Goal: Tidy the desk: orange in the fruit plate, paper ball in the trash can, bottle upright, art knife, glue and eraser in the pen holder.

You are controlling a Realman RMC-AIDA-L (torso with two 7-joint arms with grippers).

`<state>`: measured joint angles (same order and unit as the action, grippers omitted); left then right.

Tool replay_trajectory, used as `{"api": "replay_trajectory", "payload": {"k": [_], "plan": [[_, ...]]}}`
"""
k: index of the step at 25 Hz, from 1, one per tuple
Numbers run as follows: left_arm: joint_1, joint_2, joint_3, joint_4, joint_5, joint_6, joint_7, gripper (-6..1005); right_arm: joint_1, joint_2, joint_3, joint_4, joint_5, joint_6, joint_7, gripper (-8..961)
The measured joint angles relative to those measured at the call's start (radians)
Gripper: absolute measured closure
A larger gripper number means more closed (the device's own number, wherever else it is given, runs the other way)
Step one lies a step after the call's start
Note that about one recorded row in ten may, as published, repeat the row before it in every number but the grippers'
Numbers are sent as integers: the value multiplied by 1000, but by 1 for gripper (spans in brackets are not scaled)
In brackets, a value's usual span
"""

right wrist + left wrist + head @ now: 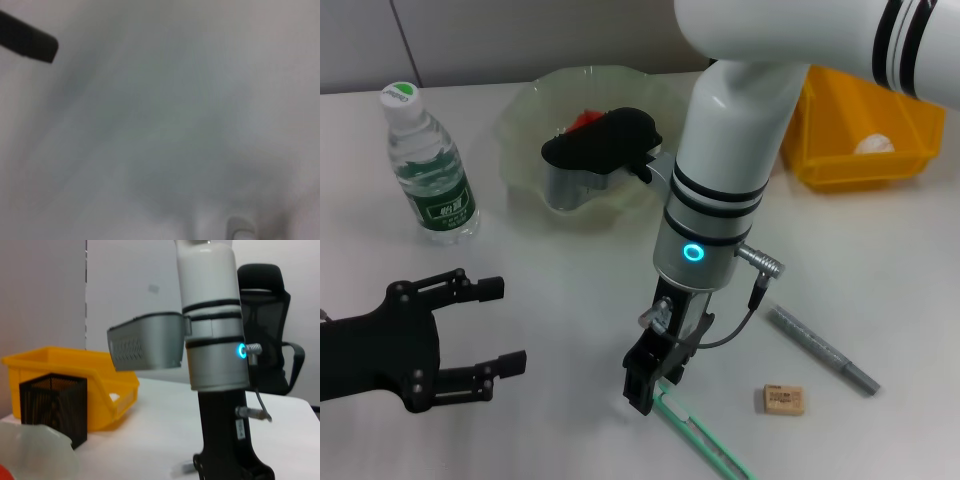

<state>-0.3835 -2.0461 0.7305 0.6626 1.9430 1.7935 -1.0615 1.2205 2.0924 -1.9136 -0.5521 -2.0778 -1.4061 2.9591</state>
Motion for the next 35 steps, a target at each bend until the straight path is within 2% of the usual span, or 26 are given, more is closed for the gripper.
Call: {"api": "replay_trajectory", "payload": {"k": [8, 11, 21, 31, 35], "plan": [[-14, 36, 0, 0, 70, 1, -45, 184, -7, 0, -17, 0, 10, 1, 0, 446], [-20, 40, 1, 0, 72, 1, -51, 185, -9, 0, -20, 3, 11, 1, 0, 448], [-29, 29, 1, 2, 74, -9, -46, 184, -10, 0, -21, 5, 12, 2, -3, 453], [-60, 9, 3, 0, 84, -27, -44, 184, -12, 0, -21, 41, 50, 28, -41, 602], [-70, 0, 3, 0, 84, -31, -43, 184, -29, 0, -21, 47, 51, 23, -47, 614]]}}
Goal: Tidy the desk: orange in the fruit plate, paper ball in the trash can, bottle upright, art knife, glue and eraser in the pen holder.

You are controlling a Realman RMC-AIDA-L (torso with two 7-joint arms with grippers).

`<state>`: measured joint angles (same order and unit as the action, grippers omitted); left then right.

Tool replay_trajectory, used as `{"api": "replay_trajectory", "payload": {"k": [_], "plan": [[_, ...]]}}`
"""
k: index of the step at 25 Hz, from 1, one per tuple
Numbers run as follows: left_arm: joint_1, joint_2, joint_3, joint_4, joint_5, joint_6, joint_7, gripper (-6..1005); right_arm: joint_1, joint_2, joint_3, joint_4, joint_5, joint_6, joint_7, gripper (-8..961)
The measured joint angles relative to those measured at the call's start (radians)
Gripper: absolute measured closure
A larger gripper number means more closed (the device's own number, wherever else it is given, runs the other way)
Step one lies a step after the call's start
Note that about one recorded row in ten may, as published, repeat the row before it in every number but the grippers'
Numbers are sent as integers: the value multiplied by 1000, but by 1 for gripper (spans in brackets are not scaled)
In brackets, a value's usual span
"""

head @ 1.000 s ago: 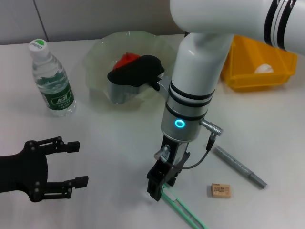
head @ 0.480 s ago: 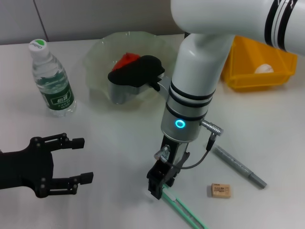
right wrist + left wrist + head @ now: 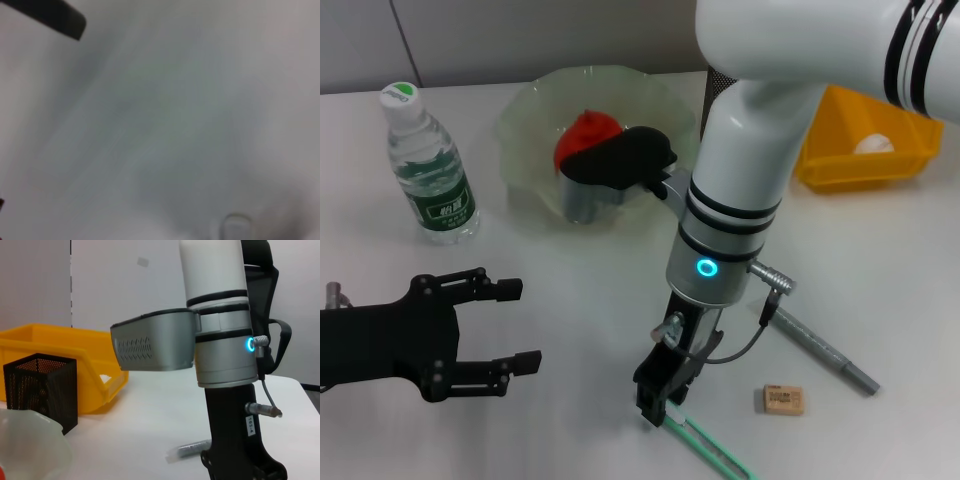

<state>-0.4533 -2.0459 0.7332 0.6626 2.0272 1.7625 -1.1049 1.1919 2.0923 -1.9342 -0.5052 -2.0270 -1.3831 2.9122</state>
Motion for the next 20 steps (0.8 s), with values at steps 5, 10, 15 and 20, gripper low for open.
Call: {"api": "replay_trajectory", "payload": {"k": [5, 10, 15, 20], "plan": [[-5, -7, 0, 0, 0, -5, 0, 185, -7, 0, 0, -8, 0, -2, -16, 628], [-3, -9, 0, 0, 1, -8, 1, 185, -8, 0, 0, -15, 1, -1, -47, 642], [0, -6, -7, 0, 1, -11, 1, 185, -19, 0, 18, -18, 1, -11, -64, 687], [1, -6, -9, 0, 1, -22, 0, 185, -47, -9, 76, -52, -8, -58, -96, 778]]}}
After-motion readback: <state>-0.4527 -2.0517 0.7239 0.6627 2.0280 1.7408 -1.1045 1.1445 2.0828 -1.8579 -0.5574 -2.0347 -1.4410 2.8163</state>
